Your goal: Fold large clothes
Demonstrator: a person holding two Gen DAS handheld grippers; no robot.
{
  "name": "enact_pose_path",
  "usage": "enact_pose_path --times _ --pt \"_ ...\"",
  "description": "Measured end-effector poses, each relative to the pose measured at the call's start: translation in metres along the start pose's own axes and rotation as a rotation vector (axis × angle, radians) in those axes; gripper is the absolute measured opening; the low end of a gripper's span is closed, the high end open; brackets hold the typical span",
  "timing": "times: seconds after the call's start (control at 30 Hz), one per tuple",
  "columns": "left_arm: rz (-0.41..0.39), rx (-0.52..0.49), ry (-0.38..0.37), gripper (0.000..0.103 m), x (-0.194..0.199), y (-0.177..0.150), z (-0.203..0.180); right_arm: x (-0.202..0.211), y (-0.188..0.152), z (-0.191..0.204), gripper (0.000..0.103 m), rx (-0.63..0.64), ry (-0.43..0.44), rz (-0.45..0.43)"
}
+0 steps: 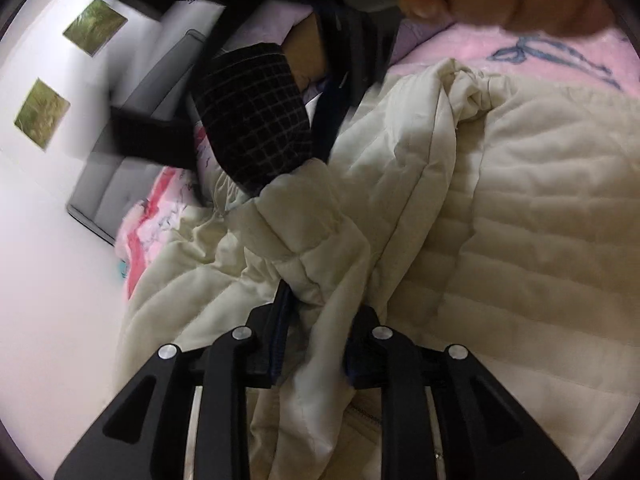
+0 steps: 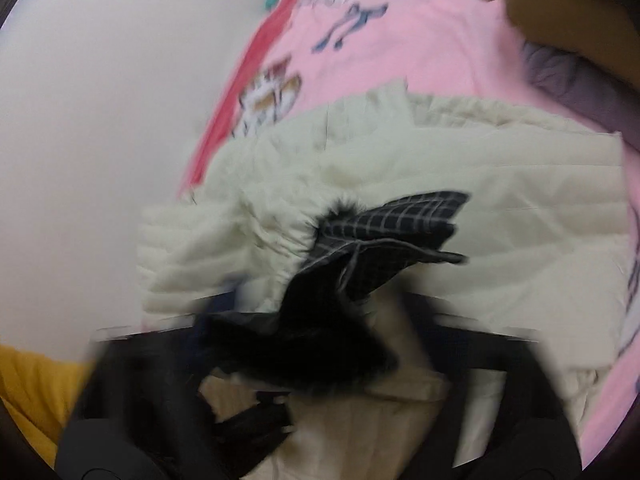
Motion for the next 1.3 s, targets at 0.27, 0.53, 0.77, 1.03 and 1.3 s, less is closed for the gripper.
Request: enact_pose_path --times 0.27,0.53,0.77,1.03,1.3 --pt "0.062 0.145 -0.212 0.063 0.035 -0.005 0.029 0.009 -0.003 0.0 0.029 0.056 -0.064 0.009" --pt "0.148 0.49 -0.401 0.073 0.058 -0.048 0.14 0.048 -0.031 -0.014 0.029 0.055 -0.173 -0.011" --pt "0.196 0.429 -0.363 0.073 -0.005 -0.084 0.232 0.067 -0.047 -0.021 0.029 0.047 -0.252 -0.042" --pt "0.212 0.047 -0.772 0.063 -0.03 -0.102 0.244 0.062 -0.033 -0.011 0.03 0.088 -0.3 -0.014" --pt "0.406 -0.015 -1.007 0.059 -0.053 -0.116 0.259 0.062 -0.034 -0.01 0.03 0.091 -0.275 -0.021"
Point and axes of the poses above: each gripper's, at about its wrist camera, not at the fingertips, and x roughly against the way its jaws point, z to its left, y to its top, the point moved 6 cm from there along -x, roughly the way its jaws point, and after that the axes turned 4 degrees about x, right-handed, at the moved point
